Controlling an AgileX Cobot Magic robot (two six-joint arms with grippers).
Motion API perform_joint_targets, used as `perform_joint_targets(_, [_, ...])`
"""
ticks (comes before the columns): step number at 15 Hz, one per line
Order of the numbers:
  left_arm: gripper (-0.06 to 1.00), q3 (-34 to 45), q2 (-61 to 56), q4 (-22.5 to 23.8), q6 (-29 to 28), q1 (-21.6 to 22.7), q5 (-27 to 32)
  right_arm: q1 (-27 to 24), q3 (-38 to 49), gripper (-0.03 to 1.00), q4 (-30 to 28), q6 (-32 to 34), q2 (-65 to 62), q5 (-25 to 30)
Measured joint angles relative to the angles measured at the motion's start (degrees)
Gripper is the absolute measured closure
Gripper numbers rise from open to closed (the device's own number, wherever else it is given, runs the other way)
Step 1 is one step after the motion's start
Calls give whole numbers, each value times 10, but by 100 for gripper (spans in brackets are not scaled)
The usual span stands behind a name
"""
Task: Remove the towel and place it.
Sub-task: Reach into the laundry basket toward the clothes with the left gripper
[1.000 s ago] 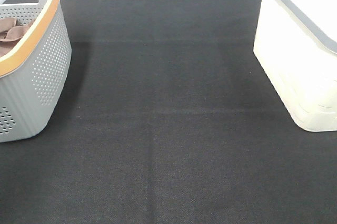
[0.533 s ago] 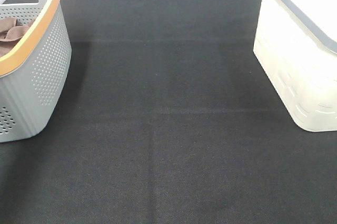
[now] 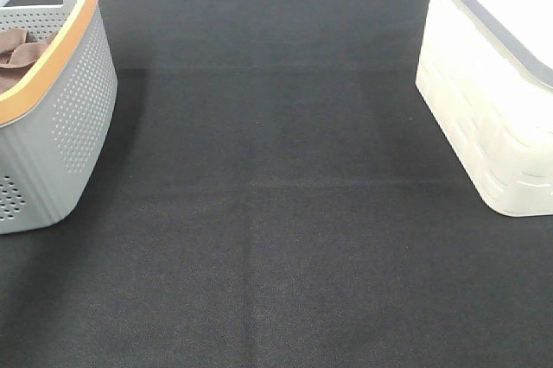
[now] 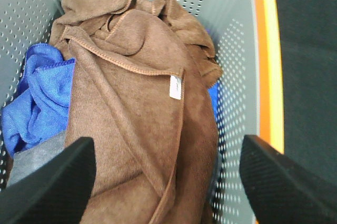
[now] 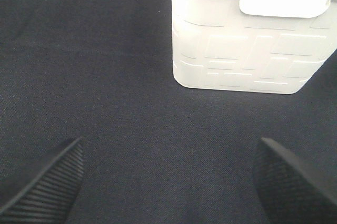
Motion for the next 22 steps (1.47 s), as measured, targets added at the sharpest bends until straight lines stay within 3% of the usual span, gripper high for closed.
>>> perform_joint_targets(3, [22,-50,67,-18,-38,36,7,0,0,14,0,0,0,0])
perform_joint_targets(7, [22,-83,121,-160,-47,107,18,0,0,14,0,0,0,0])
perform_joint_targets(11, [22,-86,184,-270,-47,115,-13,0,0,14,0,0,0,0])
perform_joint_targets(19, [22,-87,246,-357,-65,115,-112,0,0,14,0,0,0,0])
perform_joint_targets(22, [23,-97,276,-375,-65,115,-118,0,0,14,0,0,0,0])
